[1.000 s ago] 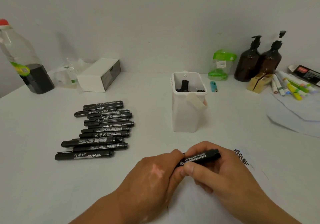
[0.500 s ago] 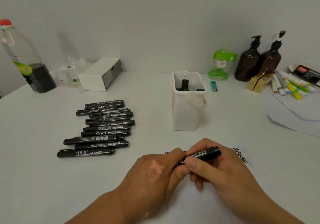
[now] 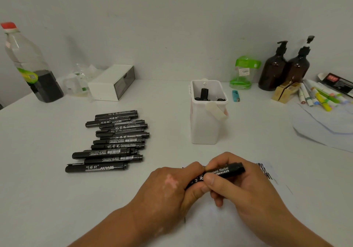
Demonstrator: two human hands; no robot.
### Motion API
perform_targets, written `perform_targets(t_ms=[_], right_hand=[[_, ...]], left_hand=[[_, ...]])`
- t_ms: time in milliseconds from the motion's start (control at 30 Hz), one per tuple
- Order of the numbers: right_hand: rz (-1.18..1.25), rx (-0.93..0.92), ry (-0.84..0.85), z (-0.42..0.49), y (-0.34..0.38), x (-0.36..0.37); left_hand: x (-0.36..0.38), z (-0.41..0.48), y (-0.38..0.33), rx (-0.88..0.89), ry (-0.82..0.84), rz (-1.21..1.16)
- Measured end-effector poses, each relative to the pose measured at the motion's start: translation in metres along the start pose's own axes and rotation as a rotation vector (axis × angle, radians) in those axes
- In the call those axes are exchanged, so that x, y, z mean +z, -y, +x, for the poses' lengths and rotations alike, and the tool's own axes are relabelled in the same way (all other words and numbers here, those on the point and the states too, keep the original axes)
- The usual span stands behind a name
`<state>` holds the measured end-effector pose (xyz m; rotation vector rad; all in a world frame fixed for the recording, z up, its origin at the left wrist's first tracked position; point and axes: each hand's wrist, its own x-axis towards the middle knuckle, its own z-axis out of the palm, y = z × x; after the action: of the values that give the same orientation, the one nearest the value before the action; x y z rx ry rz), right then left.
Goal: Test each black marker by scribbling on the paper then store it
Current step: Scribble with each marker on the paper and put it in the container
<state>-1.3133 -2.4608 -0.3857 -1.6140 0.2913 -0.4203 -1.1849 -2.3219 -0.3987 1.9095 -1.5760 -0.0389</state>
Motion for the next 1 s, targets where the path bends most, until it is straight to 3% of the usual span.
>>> perform_targets(t_ms=[167, 300, 433, 533, 667, 1000], right_hand=[[-0.082, -0.027, -0.093, 0.003, -0.003, 0.0], [0.108, -0.008, -0.254, 0.008, -0.003, -0.016], [0.133, 0.066, -0.177, 0.006, -0.005, -0.029], [-0.002, 0.112, -0.108, 0.006, -0.004, -0.022], [-0.241, 0.136, -0.133, 0.005, -0.009, -0.01], [-0.361, 0.132, -0.132, 0.005, -0.013, -0.004]], left_hand=[[0.002, 0.002, -0.001, -0.01, -0.007, -0.032], [-0.005, -0.002, 0.018, -0.112, 0.051, 0.045], [-0.01, -0.004, 0.028, -0.139, 0.16, 0.103], [-0.006, -0.003, 0.027, -0.117, 0.195, 0.147], [-0.004, -0.003, 0.027, -0.113, 0.209, 0.187], [-0.006, -0.004, 0.026, -0.132, 0.217, 0.196]])
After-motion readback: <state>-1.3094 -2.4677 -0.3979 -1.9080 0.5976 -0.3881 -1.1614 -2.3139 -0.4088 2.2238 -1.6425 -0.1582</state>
